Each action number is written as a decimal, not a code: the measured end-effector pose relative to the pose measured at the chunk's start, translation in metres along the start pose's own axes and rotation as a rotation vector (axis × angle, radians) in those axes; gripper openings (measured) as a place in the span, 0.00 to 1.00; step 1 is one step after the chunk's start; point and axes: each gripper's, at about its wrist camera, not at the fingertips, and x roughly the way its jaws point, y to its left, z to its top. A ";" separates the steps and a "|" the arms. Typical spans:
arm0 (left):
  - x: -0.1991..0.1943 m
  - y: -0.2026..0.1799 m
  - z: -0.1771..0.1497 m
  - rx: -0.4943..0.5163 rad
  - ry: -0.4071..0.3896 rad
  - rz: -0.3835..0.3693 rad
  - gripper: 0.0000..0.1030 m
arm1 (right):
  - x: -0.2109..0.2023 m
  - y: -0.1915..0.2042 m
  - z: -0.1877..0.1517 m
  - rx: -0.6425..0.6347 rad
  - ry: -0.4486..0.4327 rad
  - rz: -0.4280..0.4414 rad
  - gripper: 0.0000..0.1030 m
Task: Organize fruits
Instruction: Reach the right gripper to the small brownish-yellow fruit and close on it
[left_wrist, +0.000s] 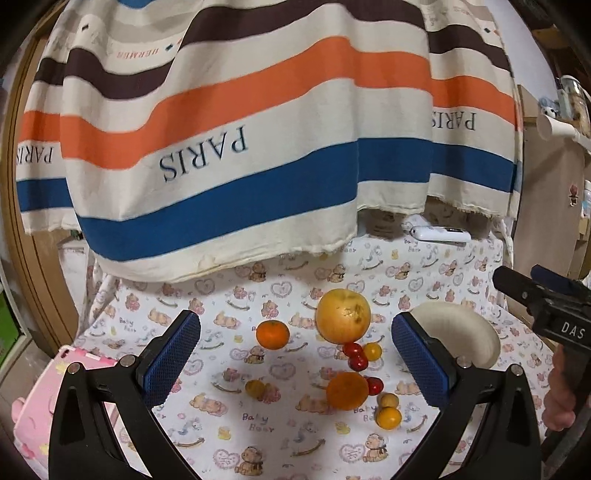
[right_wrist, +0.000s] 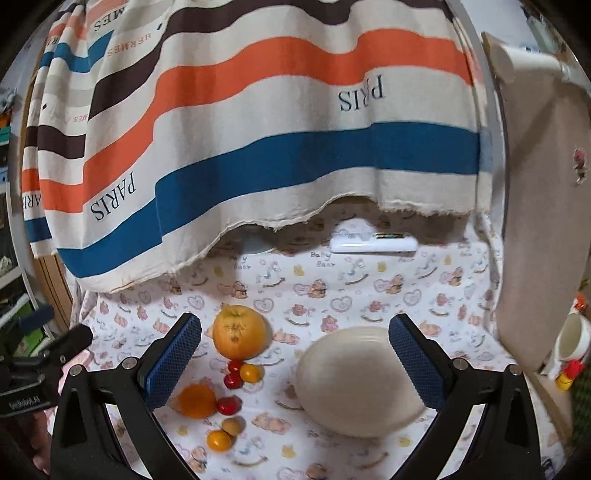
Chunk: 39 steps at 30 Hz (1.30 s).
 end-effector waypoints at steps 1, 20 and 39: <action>0.004 0.002 -0.001 -0.004 0.013 -0.002 1.00 | 0.003 0.000 -0.001 0.003 0.003 0.007 0.99; 0.058 0.013 -0.032 -0.033 0.265 -0.014 1.00 | 0.087 0.015 -0.068 0.007 0.447 0.235 0.54; 0.069 0.014 -0.039 -0.040 0.317 0.001 1.00 | 0.123 0.036 -0.104 0.036 0.614 0.333 0.34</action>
